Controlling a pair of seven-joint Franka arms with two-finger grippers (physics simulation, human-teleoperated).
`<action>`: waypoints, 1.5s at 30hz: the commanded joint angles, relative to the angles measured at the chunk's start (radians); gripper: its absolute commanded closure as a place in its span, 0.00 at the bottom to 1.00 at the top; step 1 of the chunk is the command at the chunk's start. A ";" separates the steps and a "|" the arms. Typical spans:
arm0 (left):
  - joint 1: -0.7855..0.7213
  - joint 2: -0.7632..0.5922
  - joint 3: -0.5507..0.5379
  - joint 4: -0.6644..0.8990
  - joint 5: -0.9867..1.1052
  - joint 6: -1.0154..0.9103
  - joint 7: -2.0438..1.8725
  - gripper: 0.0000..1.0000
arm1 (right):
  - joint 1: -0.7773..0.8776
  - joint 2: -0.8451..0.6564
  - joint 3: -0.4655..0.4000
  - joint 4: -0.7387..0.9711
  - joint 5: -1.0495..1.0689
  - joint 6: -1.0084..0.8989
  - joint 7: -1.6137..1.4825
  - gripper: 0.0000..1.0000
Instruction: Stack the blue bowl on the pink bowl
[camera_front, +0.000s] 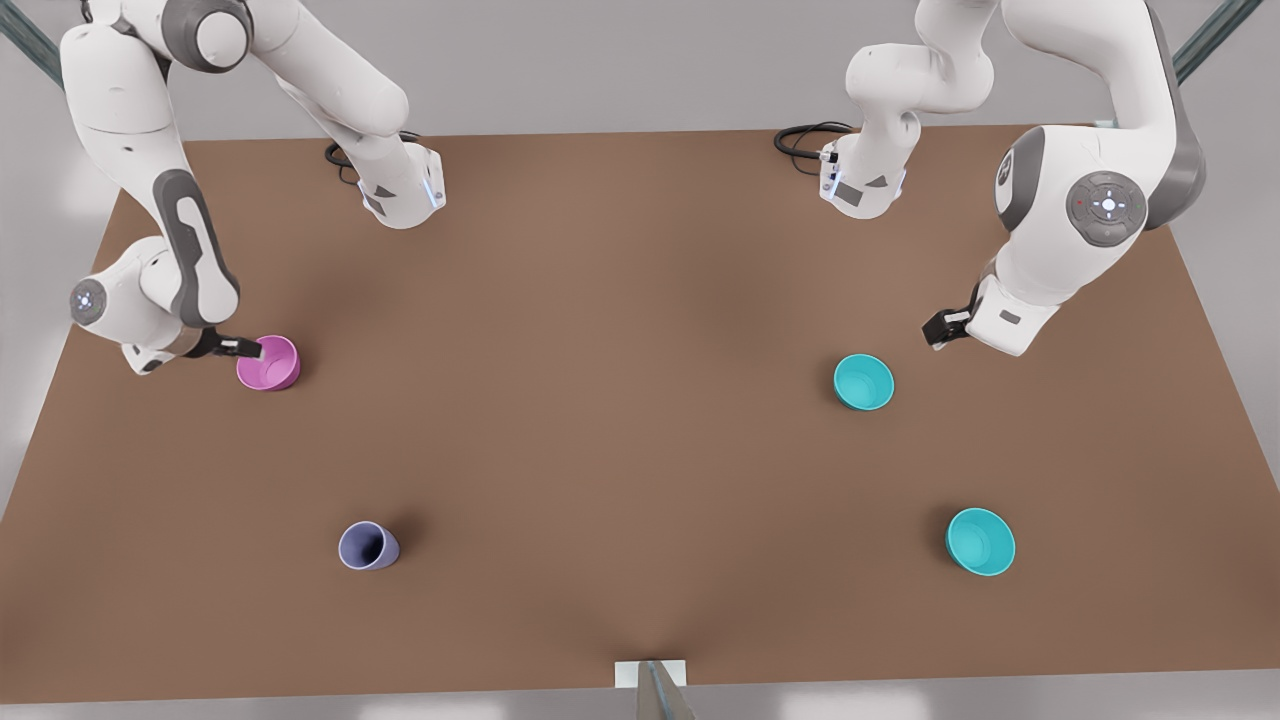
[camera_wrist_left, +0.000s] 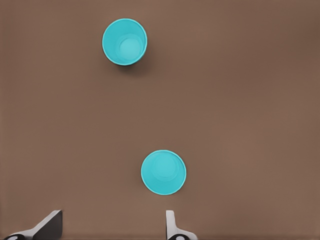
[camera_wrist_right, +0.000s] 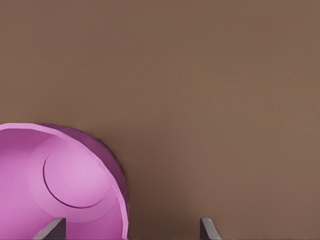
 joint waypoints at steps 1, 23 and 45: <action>-0.001 -0.001 -0.007 0.000 0.001 -0.015 -0.034 0.00 | -0.011 0.019 0.000 -0.007 0.012 0.072 -0.122 0.00; 0.048 0.175 -0.146 0.100 -0.030 -0.157 0.276 0.00 | 0.084 -0.061 0.106 0.021 0.260 -0.109 -0.144 0.79; 0.174 0.223 -0.068 -0.529 -0.263 0.740 0.723 0.00 | 1.180 0.695 0.101 1.194 0.391 -0.110 1.383 0.79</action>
